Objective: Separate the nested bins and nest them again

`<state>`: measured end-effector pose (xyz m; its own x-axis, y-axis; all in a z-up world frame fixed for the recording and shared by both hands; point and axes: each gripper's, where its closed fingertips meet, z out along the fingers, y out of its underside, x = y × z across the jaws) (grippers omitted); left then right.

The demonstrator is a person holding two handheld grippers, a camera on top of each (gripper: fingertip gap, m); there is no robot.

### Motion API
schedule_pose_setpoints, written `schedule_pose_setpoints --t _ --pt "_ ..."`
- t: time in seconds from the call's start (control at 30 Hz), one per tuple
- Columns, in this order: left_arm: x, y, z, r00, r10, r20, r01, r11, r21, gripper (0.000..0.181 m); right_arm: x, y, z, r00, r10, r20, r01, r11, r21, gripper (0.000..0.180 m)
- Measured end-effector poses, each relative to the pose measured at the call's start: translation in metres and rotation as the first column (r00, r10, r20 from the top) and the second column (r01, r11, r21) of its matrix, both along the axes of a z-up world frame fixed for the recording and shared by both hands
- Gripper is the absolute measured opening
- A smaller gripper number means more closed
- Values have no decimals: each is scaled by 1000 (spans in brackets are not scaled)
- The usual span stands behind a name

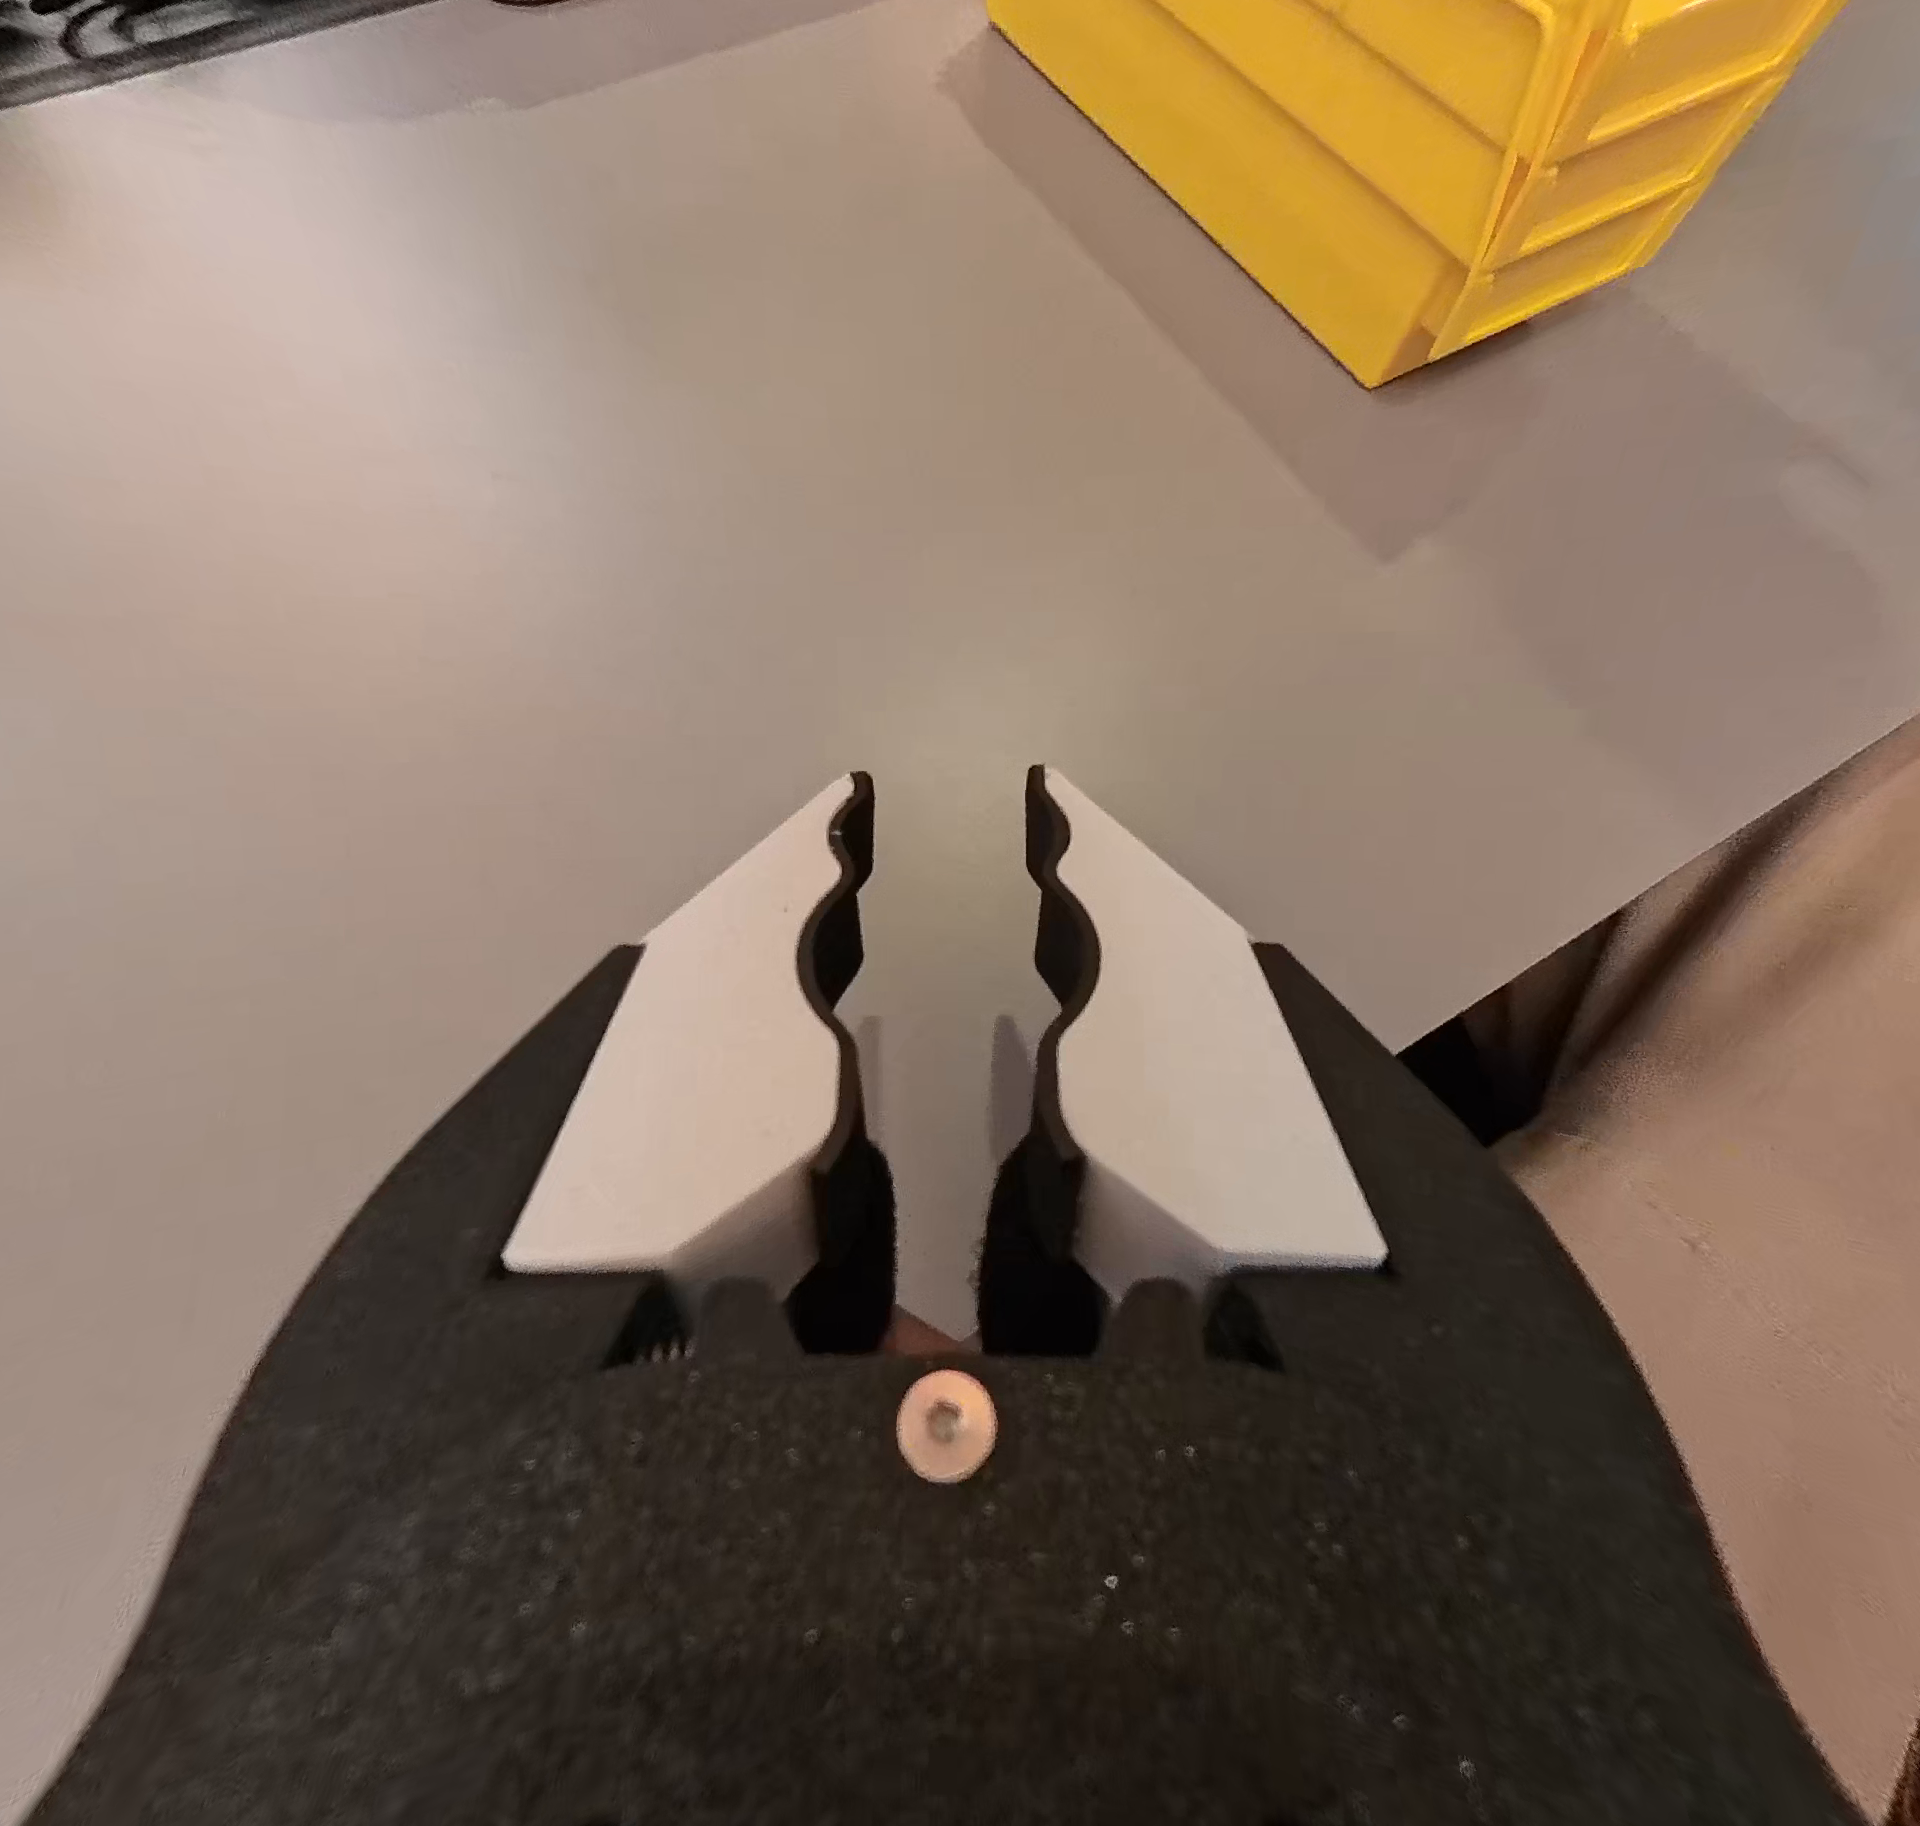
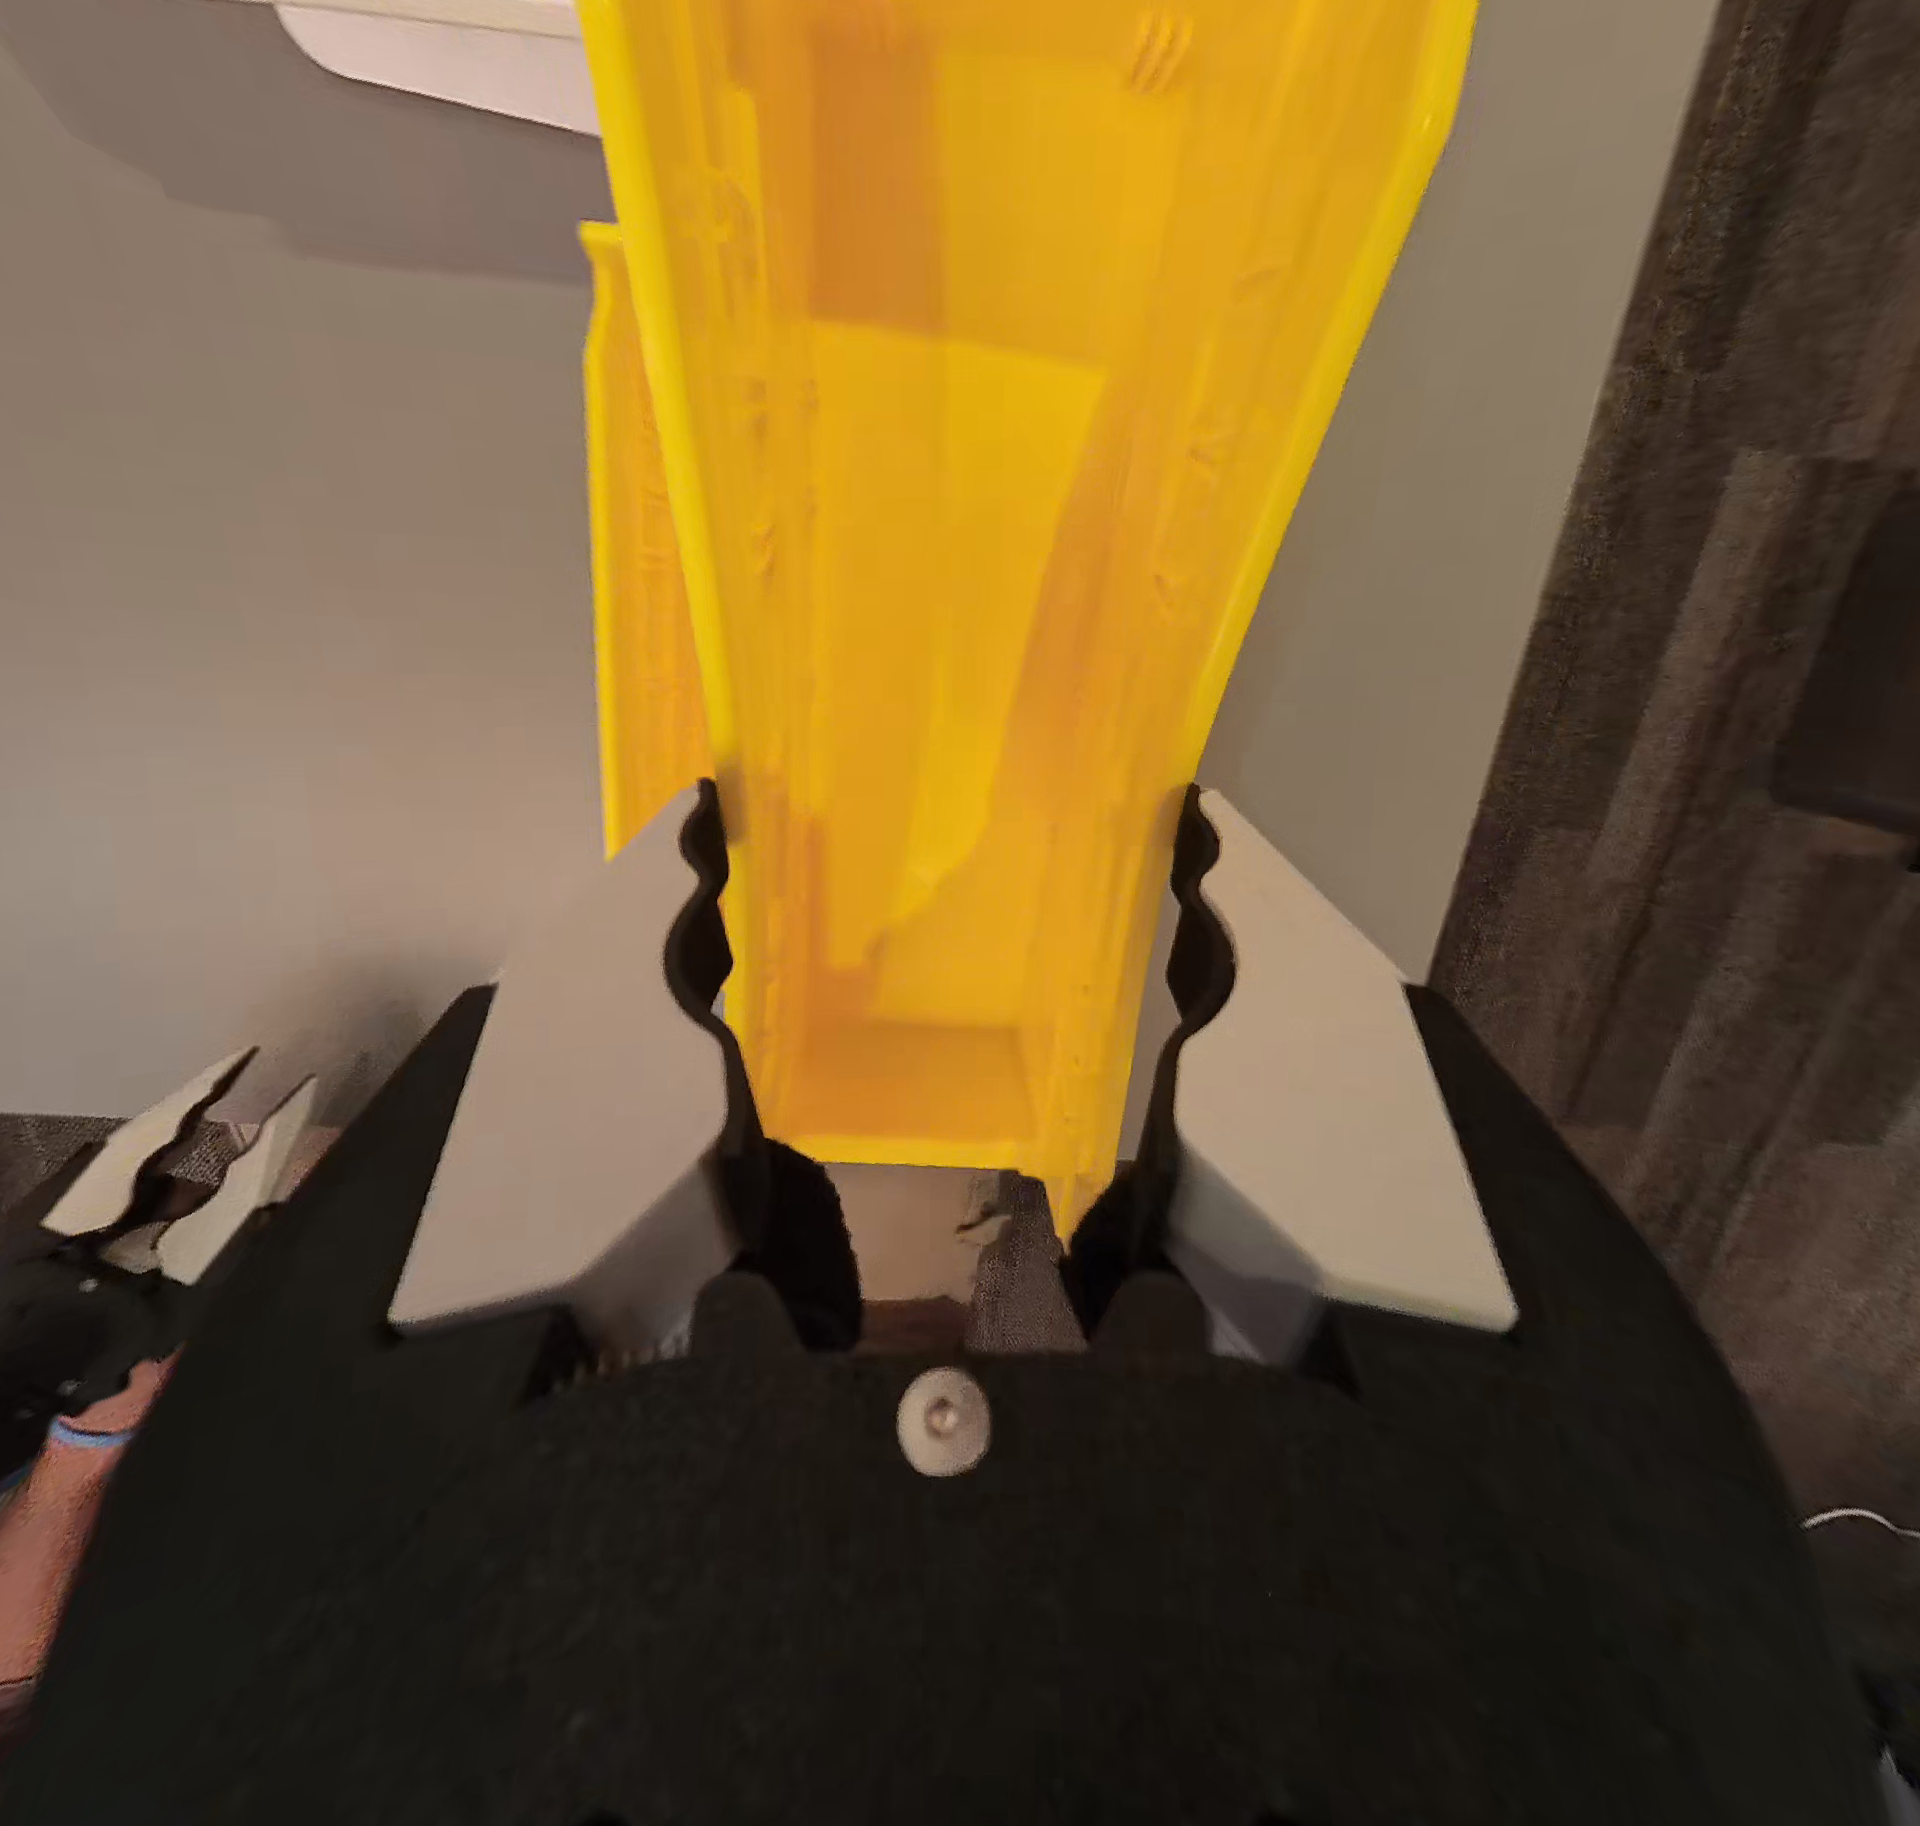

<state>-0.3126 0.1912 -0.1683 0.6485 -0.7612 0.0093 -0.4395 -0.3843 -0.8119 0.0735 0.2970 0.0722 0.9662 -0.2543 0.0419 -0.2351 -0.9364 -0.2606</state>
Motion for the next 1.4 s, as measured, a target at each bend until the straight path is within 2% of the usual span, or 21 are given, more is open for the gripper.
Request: schedule_pose_setpoints --t 0.07,0.17,0.33,0.5,0.7,0.73,0.77,0.83,0.87,0.93,1.03,1.07,1.13,1.2,1.27,1.33,1.4 --pt "0 1 0 1000 5 1 -5 1000 -1 27 21 -9 -2 1000 -16 1 16 1000 -10 86" --pt "-1 1 0 1000 8 -3 -8 1000 2 27 59 -28 -30 999 -34 28 36 997 -70 87" --pt "1 -2 3 1000 6 14 -6 1000 1 27 102 -52 -112 997 -73 -8 71 985 -156 88" --pt "-1 1 1 1000 13 -11 -13 1000 20 27 113 -48 -179 996 -66 -65 51 976 -212 88" --pt "1 2 -5 1000 12 -13 -12 1000 -15 27 113 -34 -223 994 -49 -94 26 971 -239 95" --pt "0 2 -6 1000 9 -19 -9 1000 -14 27 112 -33 -228 995 -49 -91 26 970 -241 104" --pt "0 2 -7 1000 8 -25 -8 1000 -11 27 113 -30 -227 995 -50 -85 29 974 -225 102" --pt "-1 2 -6 1000 5 -29 -5 1000 -1 27 112 -28 -228 996 -33 -78 17 980 -201 111" --pt "-1 2 -6 1000 3 -28 -3 1000 6 28 111 -27 -229 997 -22 -73 9 984 -177 115" --pt "-1 3 -4 1000 3 -30 -2 1000 22 29 107 -24 -223 998 14 -57 -20 994 -103 136" --pt "0 4 -3 1000 7 -14 -7 999 35 37 83 -24 -187 996 86 -36 -80 987 139 137" --pt "1 4 -4 1000 7 -10 -7 1000 29 45 73 -34 -174 994 104 -15 -98 971 218 136" --pt "3 4 -8 1000 16 4 -16 1000 -10 65 47 -68 -152 993 111 41 -118 921 372 126" --pt "10 -1 -8 997 28 74 -20 993 -113 89 7 -116 -150 990 135 45 -140 860 491 118" --pt "26 -4 3 989 35 146 -4 978 -209 104 -43 -163 -166 985 170 2 -138 793 594 109" --pt "50 0 25 986 29 167 8 976 -220 115 -86 -202 -183 983 185 -18 -122 713 691 101" --pt "85 10 50 993 -4 121 28 980 -197 122 -114 -228 -194 981 193 -10 -121 651 750 96"
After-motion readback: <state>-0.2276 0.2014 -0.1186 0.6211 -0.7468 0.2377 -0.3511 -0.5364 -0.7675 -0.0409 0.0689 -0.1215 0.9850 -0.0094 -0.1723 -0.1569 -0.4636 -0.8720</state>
